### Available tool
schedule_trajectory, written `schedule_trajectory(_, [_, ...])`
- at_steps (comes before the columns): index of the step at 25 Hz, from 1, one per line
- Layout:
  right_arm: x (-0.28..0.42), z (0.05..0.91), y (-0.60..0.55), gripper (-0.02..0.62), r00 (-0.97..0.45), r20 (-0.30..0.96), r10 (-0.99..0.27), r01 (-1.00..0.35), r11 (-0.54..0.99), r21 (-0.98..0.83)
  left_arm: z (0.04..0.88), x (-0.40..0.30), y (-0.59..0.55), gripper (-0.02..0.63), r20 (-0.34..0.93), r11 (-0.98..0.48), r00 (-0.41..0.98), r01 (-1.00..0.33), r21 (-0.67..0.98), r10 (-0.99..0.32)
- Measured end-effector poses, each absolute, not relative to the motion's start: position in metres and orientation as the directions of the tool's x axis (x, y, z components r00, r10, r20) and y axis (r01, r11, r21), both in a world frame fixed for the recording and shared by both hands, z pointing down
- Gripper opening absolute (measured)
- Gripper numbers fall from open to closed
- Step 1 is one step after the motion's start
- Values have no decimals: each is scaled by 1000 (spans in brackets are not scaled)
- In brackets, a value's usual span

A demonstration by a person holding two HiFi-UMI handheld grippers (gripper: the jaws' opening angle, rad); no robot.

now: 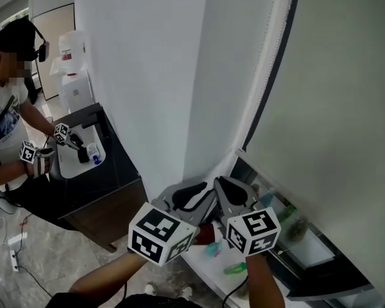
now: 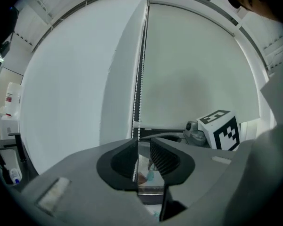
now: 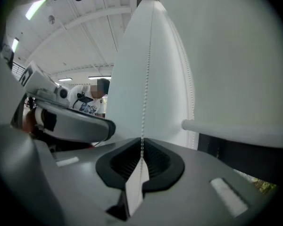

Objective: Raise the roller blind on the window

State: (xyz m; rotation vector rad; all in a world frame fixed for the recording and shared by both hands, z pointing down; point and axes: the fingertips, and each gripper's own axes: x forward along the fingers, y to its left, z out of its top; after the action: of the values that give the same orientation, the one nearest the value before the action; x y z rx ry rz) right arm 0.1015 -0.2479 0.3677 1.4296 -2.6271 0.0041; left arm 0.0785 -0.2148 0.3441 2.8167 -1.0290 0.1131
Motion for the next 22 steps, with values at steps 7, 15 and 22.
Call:
schedule_trajectory(7, [117,368,-220,21,-488,135,-863,-864,499,69,316,106,-220,114,78,-839,843,-538,84,-532])
schedule_trajectory(15, [130,379,-208,21,-457,177,-872,-877,475,71,296,138,-219,115,67,-906,904,-424,24,-421])
schedule_trajectory(22, [127,381,-205,21,-452,177,-874,-882,468,61,297,140,-222,17,66,-910,907,-416,-3,-415])
